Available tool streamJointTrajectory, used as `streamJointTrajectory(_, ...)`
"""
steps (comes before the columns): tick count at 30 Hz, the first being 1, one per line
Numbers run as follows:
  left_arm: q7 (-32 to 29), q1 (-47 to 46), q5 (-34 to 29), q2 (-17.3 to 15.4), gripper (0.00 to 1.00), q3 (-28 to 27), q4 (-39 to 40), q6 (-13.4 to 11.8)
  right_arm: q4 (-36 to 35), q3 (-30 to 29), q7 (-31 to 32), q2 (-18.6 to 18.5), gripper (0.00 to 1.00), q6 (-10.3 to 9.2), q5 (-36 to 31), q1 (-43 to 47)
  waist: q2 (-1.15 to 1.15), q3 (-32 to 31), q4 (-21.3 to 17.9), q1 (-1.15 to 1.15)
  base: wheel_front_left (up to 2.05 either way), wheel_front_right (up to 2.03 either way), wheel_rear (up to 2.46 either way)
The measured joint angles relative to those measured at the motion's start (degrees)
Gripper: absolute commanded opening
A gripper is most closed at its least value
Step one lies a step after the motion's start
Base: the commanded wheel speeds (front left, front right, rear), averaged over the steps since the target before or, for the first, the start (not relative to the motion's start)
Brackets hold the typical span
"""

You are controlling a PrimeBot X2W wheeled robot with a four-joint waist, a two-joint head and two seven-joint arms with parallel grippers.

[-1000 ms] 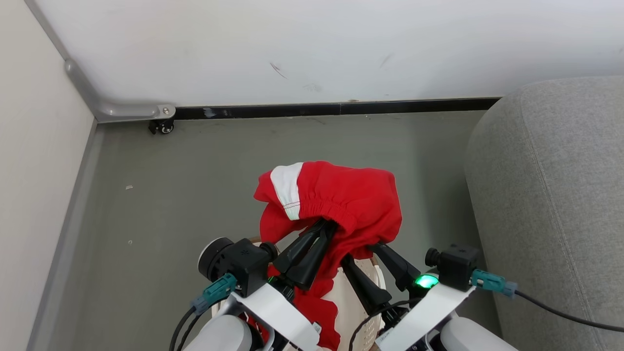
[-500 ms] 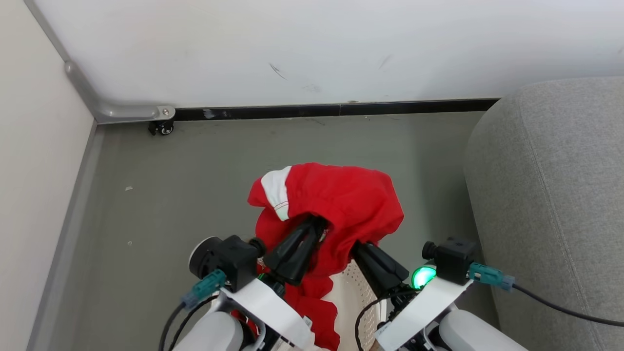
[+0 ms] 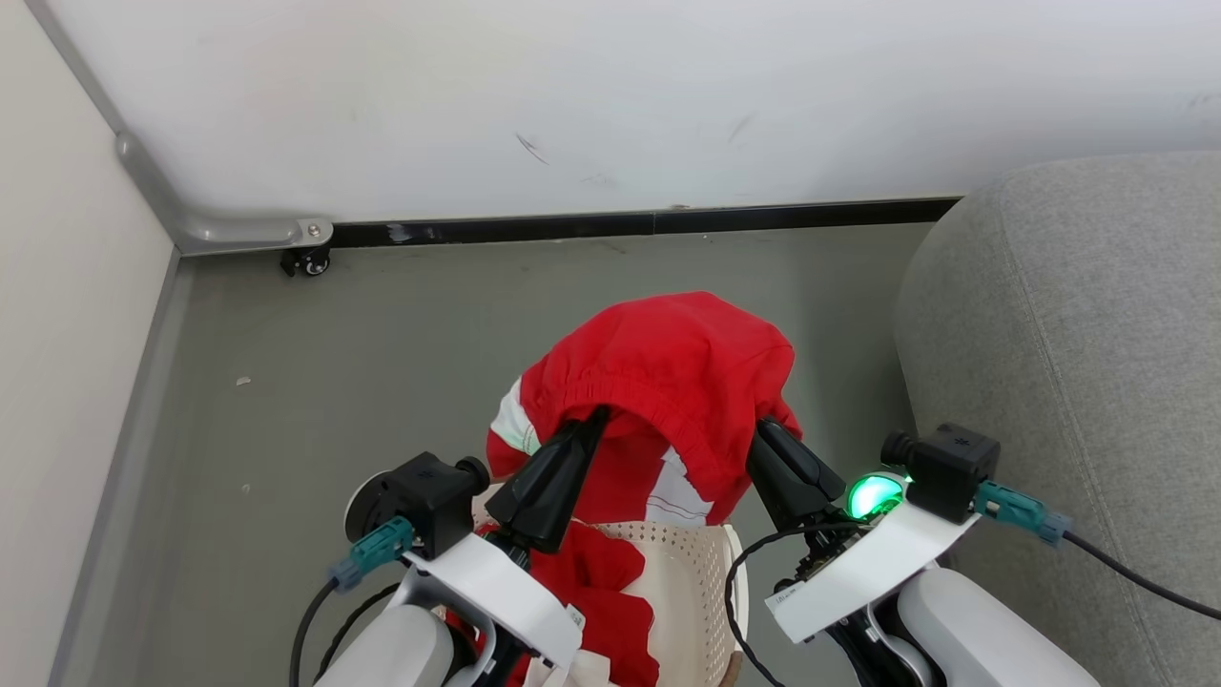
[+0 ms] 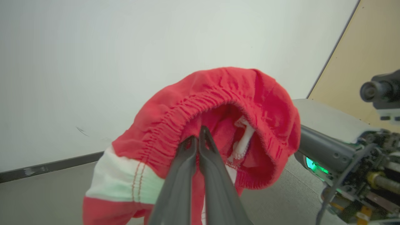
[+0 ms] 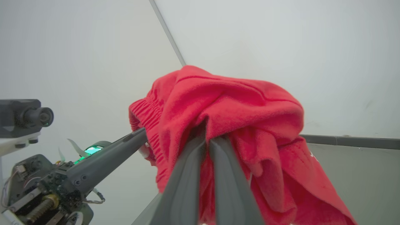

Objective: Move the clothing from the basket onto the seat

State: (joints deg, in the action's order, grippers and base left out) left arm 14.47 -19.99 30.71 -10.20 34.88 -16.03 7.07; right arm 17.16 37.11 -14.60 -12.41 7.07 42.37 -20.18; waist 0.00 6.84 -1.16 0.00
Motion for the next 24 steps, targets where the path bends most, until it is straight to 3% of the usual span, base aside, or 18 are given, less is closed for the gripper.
streamJointTrajectory(3,0.0,0.0,0.0,0.0,0.21,0.7,-0.2,0.0,-0.3,-0.5,0.0,0.0,0.00,0.00,-0.2,0.2,0.00,-0.2,-0.2,0.00,0.00,0.00,0.00)
streamJointTrajectory(9,0.0,1.0,0.0,-0.3,0.95,1.8,-0.5,0.0,-0.6,-1.9,0.0,0.0,0.00,0.00,-0.5,0.4,0.00,-0.7,-0.6,0.00,0.00,0.00,0.00)
streamJointTrajectory(10,-0.1,1.1,0.0,-0.3,1.00,2.0,-0.5,0.0,-0.7,-2.1,0.0,0.0,0.00,0.00,-0.6,0.5,0.00,-0.8,-0.6,0.00,0.00,0.00,0.00)
streamJointTrajectory(24,-0.6,1.2,0.4,-0.9,1.00,3.8,-0.4,0.0,-2.0,-5.9,0.0,-0.6,0.00,0.00,-1.7,1.8,0.00,-1.6,-0.9,0.00,0.00,0.00,0.00)
